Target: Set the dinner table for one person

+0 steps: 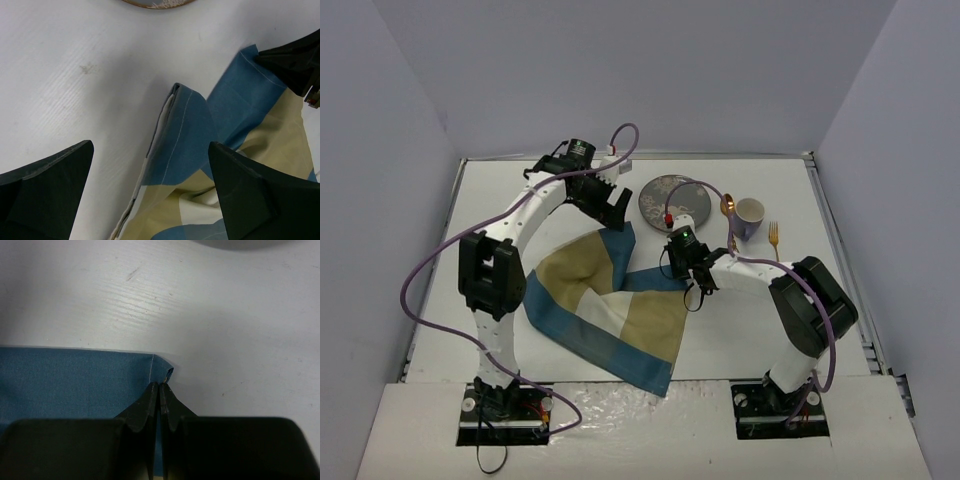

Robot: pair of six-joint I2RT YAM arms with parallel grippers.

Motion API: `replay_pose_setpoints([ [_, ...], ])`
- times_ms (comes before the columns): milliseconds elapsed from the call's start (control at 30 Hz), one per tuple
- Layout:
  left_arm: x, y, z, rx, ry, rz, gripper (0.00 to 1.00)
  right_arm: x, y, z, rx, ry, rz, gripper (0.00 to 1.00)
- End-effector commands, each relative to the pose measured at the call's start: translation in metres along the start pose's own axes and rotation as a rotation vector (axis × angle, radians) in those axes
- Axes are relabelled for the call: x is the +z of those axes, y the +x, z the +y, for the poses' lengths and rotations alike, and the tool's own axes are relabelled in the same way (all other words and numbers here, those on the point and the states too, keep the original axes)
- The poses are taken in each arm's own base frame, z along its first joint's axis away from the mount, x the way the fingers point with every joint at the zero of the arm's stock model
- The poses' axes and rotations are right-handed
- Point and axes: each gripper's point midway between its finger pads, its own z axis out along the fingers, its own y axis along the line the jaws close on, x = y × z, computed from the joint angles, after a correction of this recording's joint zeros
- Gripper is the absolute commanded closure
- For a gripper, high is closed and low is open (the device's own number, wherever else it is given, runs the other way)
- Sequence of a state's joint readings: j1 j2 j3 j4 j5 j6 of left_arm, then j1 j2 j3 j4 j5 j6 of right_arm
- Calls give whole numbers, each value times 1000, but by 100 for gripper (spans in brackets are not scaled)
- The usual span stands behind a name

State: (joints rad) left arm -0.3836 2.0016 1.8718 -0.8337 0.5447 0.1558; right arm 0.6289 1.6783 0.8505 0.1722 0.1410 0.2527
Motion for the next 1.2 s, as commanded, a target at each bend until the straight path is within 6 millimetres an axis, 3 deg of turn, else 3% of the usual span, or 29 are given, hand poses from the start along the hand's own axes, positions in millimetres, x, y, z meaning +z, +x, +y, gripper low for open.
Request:
replay_pose_setpoints([
  [0, -1, -2, -15, 32, 45, 0, 13, -10, -27, 7, 14, -25, -85, 100],
  [133, 9, 3, -17, 10, 64, 15, 31, -10, -26, 5, 17, -20, -85, 100],
  [233, 13, 9, -16, -1, 65, 28, 52, -12, -29, 5, 22, -21, -93, 100],
  [267, 13, 10, -16, -6, 61, 31, 65, -12, -29, 5, 22, -21, -93, 100],
  [400, 1, 15, -5, -24, -16, 32, 100, -17, -33, 1, 30, -5, -107, 100],
  [467, -25, 13, 9, -40, -99, -12, 100, -23, -38, -2, 40, 8, -126, 100],
  [567, -68, 27, 45, -118, -302, -62, 100, -33, -47, -12, 69, 37, -160, 100],
  [700, -116, 72, 85, -236, -594, -64, 100, -37, -52, -18, 111, 50, -177, 100],
  [767, -121, 100, 98, -266, -695, -15, 100, -37, -53, -20, 119, 54, -181, 100],
  [800, -122, 107, 96, -286, -698, -16, 100, -37, -53, -19, 123, 55, -180, 100],
  [933, -157, 152, 108, -382, -931, 6, 100, -43, -62, -23, 144, 67, -211, 100],
  [1033, -203, 165, 114, -425, -1130, -72, 100, -58, -76, -28, 168, 80, -271, 100],
  [1167, -237, 179, 115, -503, -1243, -170, 100, -73, -94, -29, 182, 57, -340, 100],
])
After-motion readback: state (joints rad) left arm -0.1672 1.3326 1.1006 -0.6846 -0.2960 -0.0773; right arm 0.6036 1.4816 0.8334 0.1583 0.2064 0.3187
